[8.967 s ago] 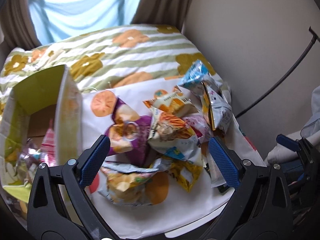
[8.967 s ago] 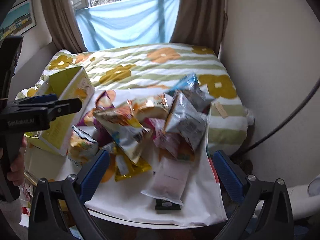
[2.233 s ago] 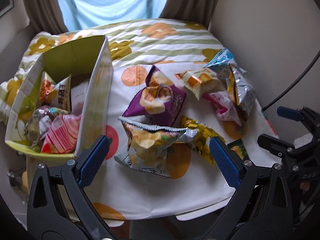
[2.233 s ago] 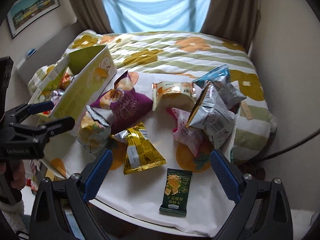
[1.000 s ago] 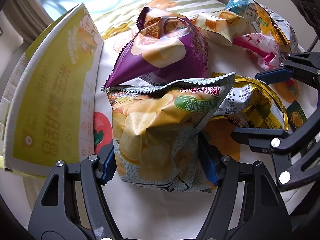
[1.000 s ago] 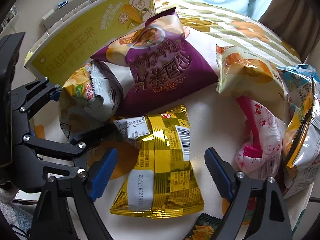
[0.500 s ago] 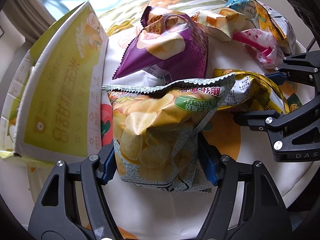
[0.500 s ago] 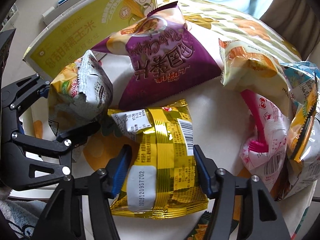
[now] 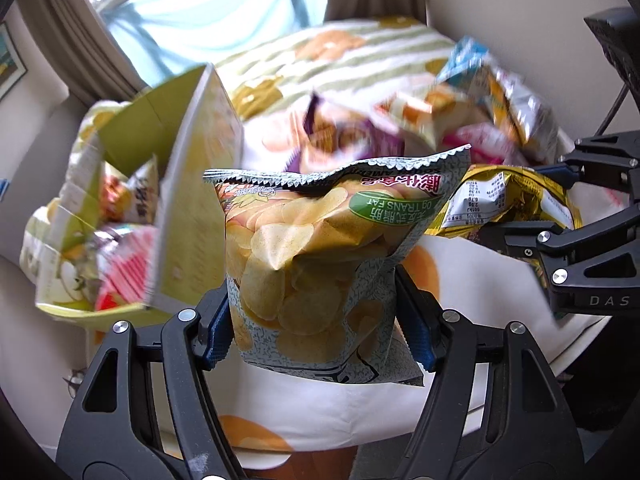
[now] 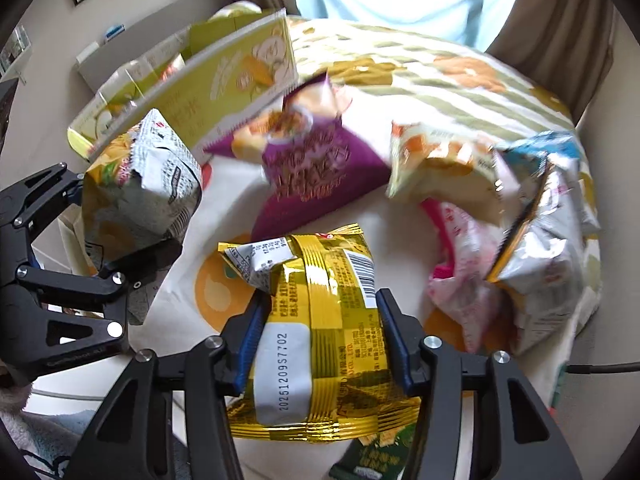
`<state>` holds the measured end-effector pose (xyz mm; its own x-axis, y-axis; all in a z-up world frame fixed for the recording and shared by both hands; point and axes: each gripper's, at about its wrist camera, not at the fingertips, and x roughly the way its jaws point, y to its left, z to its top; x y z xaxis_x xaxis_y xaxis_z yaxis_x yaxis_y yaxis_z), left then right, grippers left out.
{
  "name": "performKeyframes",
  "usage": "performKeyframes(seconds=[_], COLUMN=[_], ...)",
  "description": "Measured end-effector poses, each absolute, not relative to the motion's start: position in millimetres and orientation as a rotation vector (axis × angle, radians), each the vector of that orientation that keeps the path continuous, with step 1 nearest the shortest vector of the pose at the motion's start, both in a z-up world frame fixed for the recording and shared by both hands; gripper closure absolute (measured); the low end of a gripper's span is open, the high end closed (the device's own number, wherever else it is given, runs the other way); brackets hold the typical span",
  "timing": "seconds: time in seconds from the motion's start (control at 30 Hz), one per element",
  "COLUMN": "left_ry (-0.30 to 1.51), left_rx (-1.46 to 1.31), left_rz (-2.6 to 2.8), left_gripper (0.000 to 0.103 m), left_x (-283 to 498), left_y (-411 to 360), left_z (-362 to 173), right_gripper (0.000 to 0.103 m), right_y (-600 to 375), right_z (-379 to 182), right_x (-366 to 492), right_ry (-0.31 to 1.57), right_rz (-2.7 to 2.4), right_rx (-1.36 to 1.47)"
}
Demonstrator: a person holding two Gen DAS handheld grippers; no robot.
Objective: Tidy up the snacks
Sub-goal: 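Carry both bags over the box and open both tools to drop them inside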
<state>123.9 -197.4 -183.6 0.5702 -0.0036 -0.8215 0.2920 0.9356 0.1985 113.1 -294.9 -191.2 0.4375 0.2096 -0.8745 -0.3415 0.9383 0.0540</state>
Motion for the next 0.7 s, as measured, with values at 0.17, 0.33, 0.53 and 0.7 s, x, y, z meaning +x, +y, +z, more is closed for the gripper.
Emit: performKeyframes(seconds=[0.17, 0.33, 0.53, 0.7], left_ry=[0.881, 0.809, 0.751, 0.742], left_rx=[0.287, 0.256, 0.220, 0.199], left_rz=[-0.159, -0.133, -0.098, -0.083], left_gripper=[0.036, 0.036, 0.036, 0.036], left_x=[118.3, 128.7, 158.8, 184.2], left_y=[-189.8, -161.0, -103.8, -47.5], left_z=[-140.9, -103.2, -71.7, -56.9], right_gripper=[0.055, 0.055, 0.055, 0.055], right_y=[-293.4, -271.2, -228.1, -178.7], right_z=[-152.9, -113.3, -77.3, -64.4], right_x=[108.5, 115.3, 140.0, 168.5], right_ry=[0.992, 0.913, 0.837, 0.818], right_rz=[0.334, 0.329, 0.333, 0.351], right_rx=[-0.141, -0.168, -0.155, -0.111])
